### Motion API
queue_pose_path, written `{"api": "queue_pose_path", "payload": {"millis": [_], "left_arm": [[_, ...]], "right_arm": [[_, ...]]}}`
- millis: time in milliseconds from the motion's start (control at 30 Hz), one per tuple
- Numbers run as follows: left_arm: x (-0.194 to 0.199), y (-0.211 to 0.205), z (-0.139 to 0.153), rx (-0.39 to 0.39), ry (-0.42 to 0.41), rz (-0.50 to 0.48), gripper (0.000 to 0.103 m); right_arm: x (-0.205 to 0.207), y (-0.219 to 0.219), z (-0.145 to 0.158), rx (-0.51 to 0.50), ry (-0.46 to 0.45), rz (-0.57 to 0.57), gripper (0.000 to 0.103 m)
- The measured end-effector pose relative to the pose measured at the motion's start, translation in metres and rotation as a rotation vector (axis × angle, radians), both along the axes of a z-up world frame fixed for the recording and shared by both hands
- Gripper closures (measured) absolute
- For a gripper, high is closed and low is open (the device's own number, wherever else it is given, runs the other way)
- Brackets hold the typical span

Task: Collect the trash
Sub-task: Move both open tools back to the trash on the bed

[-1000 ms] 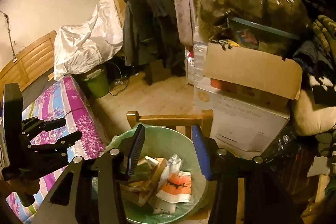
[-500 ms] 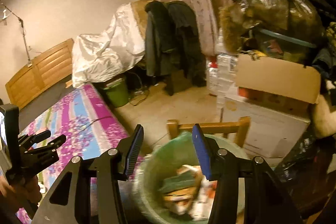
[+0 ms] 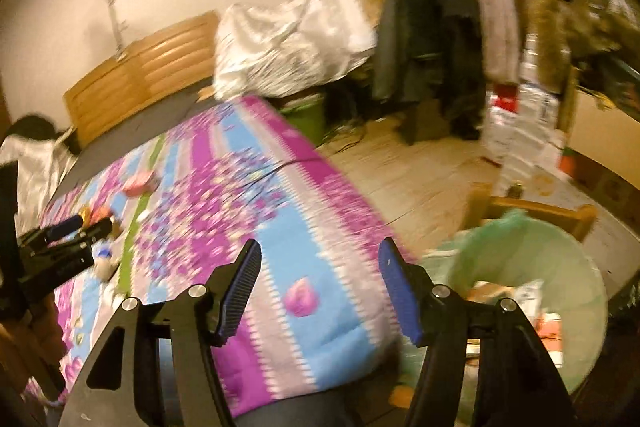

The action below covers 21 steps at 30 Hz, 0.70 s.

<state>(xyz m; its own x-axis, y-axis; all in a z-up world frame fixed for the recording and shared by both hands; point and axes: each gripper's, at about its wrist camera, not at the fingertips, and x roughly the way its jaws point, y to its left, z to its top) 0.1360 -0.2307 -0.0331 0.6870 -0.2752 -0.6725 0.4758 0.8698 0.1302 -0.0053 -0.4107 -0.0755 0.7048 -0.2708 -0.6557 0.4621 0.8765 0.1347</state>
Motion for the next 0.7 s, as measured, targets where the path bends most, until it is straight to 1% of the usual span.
{"api": "queue_pose_path", "payload": {"millis": [67, 133, 233, 367, 467, 533, 667, 700], "left_arm": [[0.013, 0.031, -0.006, -0.005, 0.017, 0.057, 0.041], [0.024, 0.056, -0.011, -0.014, 0.037, 0.109, 0.041], [0.044, 0.101, -0.02, -0.036, 0.073, 0.194, 0.041], [0.067, 0.159, -0.028, -0.071, 0.1, 0.281, 0.041], [0.09, 0.209, -0.034, -0.122, 0.138, 0.354, 0.041], [0.101, 0.234, -0.037, -0.153, 0.169, 0.389, 0.041], [0.118, 0.262, -0.048, -0.195, 0.23, 0.426, 0.042], [0.122, 0.263, -0.051, -0.201, 0.243, 0.425, 0.044]], "right_arm": [[0.021, 0.023, -0.006, 0.001, 0.015, 0.053, 0.04], [0.042, 0.045, -0.011, -0.002, 0.028, 0.103, 0.037], [0.066, 0.074, -0.019, 0.0, 0.047, 0.172, 0.035], [0.095, 0.109, -0.032, 0.001, 0.079, 0.257, 0.034], [0.103, 0.124, -0.041, 0.009, 0.099, 0.297, 0.032], [0.106, 0.127, -0.047, 0.019, 0.111, 0.311, 0.03], [0.114, 0.125, -0.061, 0.064, 0.135, 0.32, 0.03], [0.116, 0.124, -0.065, 0.075, 0.14, 0.319, 0.03]]}}
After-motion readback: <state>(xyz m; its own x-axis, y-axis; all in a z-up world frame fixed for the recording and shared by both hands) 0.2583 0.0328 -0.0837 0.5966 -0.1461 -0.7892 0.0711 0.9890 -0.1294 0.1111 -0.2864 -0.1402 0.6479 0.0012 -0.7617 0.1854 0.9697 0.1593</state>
